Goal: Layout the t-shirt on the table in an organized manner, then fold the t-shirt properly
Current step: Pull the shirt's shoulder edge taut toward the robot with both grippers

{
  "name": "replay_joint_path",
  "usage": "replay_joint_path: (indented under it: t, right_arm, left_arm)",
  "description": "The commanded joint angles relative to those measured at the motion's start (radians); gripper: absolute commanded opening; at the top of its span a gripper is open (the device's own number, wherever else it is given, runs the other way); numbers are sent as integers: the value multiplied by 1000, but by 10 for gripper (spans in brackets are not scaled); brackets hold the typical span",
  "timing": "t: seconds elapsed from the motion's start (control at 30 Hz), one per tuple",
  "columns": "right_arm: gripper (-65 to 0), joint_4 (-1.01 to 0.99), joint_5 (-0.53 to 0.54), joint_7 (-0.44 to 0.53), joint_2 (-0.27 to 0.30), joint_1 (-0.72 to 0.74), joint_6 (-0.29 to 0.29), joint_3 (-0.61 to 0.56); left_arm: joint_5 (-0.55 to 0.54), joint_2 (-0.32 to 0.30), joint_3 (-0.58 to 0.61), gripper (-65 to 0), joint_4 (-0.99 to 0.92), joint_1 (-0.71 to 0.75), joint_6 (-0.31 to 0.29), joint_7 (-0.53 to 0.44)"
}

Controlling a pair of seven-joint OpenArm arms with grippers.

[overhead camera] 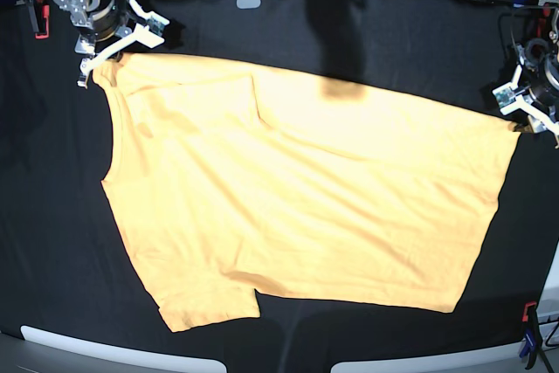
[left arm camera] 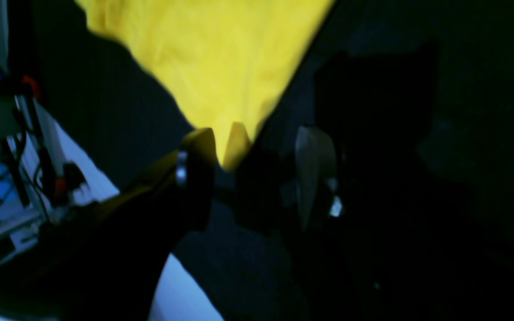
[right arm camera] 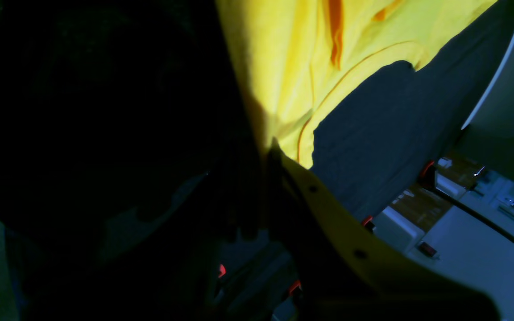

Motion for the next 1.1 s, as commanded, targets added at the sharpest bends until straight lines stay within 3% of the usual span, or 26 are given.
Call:
replay_joint_path:
  t: [0.0, 0.43, 0.5, 0.57, 0.7, 0.87, 1.07]
  right_arm:
    - [-650, 16, -19, -15, 19, 3, -11, 9]
    - [-650, 16, -19, -29, 19, 3, -11, 9]
    - [-650, 16, -19, -28, 19, 3, -11, 9]
    - [-650, 16, -19, -28, 19, 3, -11, 9]
    - [-650, 16, -19, -28, 20, 3, -11, 9]
    - [-650, 16, -19, -28, 20, 3, -11, 9]
    - [-650, 16, -20, -26, 31, 2, -11, 9]
  left_arm:
    - [2, -24, -10, -386, 8, -13, 15, -14]
    - [3, 58, -10, -386, -116, -124, 15, -52]
    - [3, 50, -10, -413, -127, -130, 14, -53]
    - [2, 46, -10, -492, -127, -130, 7, -61]
    - [2, 47, -10, -637, -128, -129, -83, -99]
    - [2, 46, -10, -650, -129, -128, -94, -108]
    - [-77, 27, -10, -650, -99, -72, -93, 37]
